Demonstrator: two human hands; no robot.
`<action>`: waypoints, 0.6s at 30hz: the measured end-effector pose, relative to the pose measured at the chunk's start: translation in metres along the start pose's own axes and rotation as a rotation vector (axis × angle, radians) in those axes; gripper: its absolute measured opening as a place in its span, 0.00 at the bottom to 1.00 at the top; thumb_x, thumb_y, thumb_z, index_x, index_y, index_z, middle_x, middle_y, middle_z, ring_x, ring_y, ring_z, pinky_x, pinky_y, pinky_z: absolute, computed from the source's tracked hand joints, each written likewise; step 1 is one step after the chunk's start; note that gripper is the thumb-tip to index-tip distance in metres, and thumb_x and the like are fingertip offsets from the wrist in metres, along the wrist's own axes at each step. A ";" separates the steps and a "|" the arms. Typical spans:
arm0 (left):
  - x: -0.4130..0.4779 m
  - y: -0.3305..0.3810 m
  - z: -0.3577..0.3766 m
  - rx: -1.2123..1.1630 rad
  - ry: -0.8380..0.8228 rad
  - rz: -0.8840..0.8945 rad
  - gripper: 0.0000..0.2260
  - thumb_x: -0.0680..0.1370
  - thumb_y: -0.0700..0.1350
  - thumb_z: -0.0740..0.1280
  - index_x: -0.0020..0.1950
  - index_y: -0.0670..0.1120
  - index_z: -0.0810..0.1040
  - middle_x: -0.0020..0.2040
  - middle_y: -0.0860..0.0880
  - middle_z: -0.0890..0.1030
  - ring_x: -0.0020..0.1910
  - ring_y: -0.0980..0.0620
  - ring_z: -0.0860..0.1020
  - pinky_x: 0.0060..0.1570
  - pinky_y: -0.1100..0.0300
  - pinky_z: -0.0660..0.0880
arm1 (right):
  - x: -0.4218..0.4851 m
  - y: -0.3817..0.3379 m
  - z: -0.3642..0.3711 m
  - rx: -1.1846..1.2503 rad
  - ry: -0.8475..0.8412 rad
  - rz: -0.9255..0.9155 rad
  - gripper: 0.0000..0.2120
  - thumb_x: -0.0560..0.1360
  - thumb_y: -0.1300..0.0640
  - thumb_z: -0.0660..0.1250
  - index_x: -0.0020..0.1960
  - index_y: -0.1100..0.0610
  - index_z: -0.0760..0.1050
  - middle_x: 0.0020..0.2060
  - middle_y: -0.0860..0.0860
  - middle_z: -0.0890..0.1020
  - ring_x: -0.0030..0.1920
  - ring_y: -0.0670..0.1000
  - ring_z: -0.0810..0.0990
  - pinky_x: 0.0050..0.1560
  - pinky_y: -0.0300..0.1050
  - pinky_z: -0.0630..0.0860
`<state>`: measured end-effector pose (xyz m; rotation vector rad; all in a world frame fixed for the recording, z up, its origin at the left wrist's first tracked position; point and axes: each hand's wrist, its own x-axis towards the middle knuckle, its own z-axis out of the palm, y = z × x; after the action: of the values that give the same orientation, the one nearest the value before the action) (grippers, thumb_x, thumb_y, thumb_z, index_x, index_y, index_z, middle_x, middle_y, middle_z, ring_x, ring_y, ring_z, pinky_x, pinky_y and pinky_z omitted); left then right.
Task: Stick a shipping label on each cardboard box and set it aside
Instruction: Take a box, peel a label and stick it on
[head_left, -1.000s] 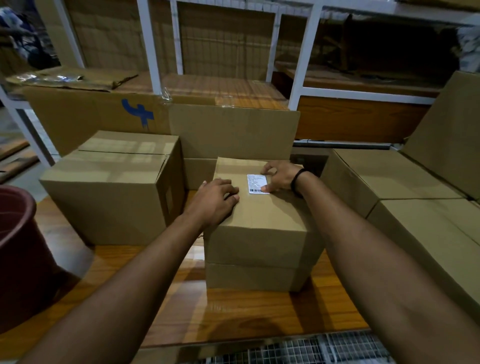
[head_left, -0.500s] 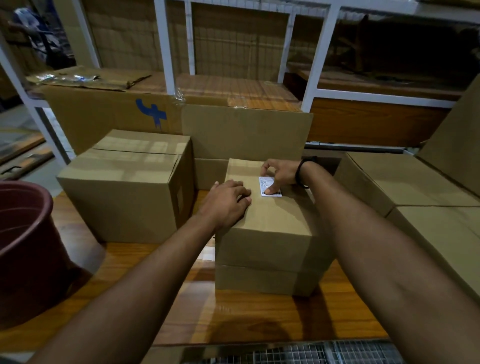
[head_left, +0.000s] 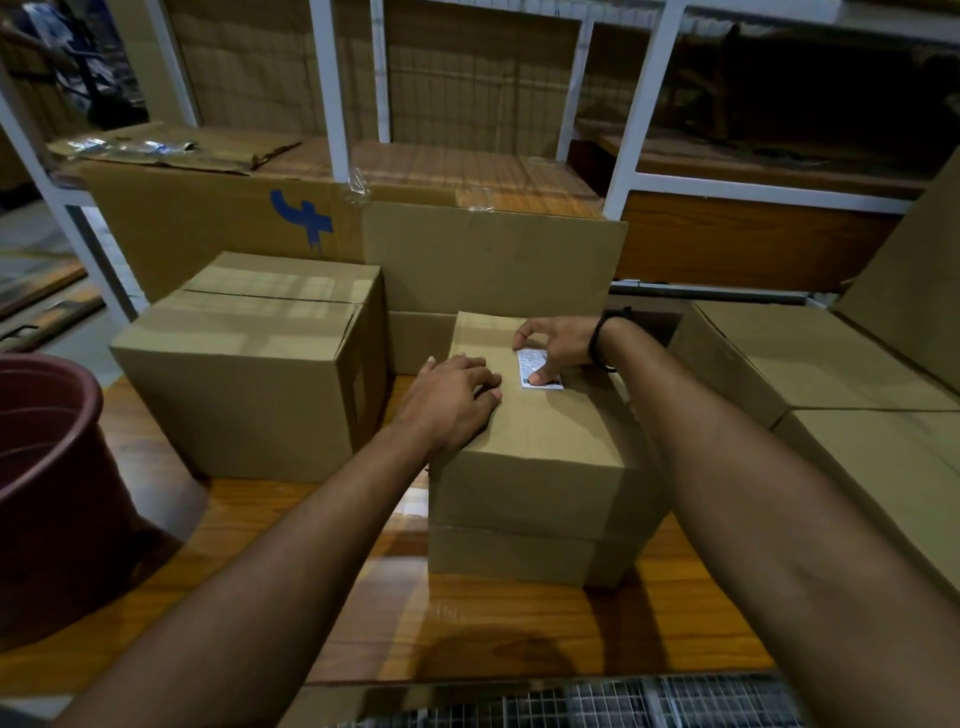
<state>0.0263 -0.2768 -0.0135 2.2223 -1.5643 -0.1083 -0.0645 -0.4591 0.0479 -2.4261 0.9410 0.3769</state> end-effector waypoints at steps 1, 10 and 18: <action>0.000 0.000 0.000 0.001 0.001 -0.001 0.17 0.83 0.54 0.57 0.70 0.53 0.73 0.74 0.50 0.68 0.74 0.51 0.62 0.75 0.46 0.48 | -0.001 0.001 0.001 0.010 -0.003 0.003 0.24 0.70 0.54 0.75 0.61 0.40 0.70 0.56 0.49 0.67 0.56 0.54 0.69 0.52 0.49 0.70; 0.000 -0.002 0.002 0.000 0.007 -0.007 0.18 0.82 0.55 0.57 0.70 0.54 0.74 0.75 0.51 0.67 0.74 0.53 0.62 0.75 0.46 0.48 | -0.012 0.032 0.007 0.284 0.240 0.014 0.27 0.66 0.55 0.79 0.62 0.55 0.73 0.55 0.55 0.77 0.53 0.52 0.74 0.55 0.49 0.73; 0.001 -0.003 0.003 -0.005 0.017 -0.006 0.18 0.82 0.54 0.57 0.70 0.53 0.74 0.74 0.51 0.68 0.74 0.53 0.62 0.75 0.45 0.49 | -0.012 0.033 0.014 0.314 0.234 0.072 0.23 0.63 0.55 0.81 0.54 0.57 0.76 0.46 0.50 0.78 0.46 0.48 0.73 0.45 0.44 0.72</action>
<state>0.0281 -0.2774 -0.0170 2.2186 -1.5472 -0.0948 -0.0969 -0.4650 0.0295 -2.1821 1.0977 -0.0326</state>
